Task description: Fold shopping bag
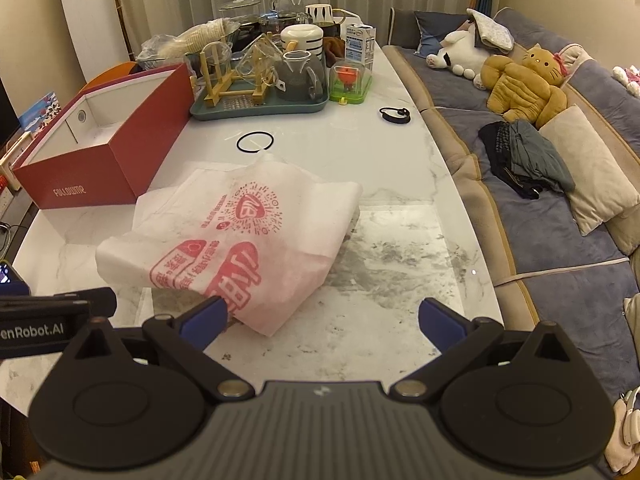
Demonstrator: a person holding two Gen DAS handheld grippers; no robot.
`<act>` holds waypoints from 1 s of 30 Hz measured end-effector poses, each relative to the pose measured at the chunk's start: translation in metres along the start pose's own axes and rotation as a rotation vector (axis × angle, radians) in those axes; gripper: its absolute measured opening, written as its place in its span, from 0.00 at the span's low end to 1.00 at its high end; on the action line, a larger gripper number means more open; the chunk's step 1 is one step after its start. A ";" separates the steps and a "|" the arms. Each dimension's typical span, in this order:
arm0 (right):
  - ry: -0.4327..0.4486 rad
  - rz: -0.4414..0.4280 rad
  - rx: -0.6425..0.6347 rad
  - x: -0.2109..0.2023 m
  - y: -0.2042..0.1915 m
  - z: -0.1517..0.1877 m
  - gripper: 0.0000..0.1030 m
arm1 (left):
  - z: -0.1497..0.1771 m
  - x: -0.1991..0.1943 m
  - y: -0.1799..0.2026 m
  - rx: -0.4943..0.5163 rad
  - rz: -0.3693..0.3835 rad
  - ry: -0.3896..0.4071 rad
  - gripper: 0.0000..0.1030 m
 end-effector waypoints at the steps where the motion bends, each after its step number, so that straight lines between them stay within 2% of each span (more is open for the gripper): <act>1: 0.000 -0.005 -0.002 0.000 0.000 0.000 1.00 | 0.000 0.001 0.001 0.001 -0.001 -0.002 1.00; 8: -0.018 -0.042 0.017 0.007 0.017 -0.005 1.00 | -0.001 0.010 0.007 0.010 -0.011 -0.018 1.00; 10: -0.025 -0.009 0.002 0.010 0.004 -0.007 1.00 | 0.000 0.011 0.002 0.006 0.001 -0.019 1.00; 24: -0.079 -0.025 -0.041 0.026 0.002 -0.013 1.00 | -0.004 0.024 0.002 -0.039 -0.022 -0.067 1.00; 30: -0.081 -0.028 -0.050 0.029 0.002 -0.018 1.00 | -0.004 0.024 0.009 -0.036 -0.044 -0.060 1.00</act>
Point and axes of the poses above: each gripper's, at about its wrist camera, not at the fingertips, and x roughly the way its jaws point, y to its right, z to its underside, the point moved 1 cm from there along x, roughly the way its jaws point, and after that the axes turned 11 degrees about -y, right-handed, at the moved point
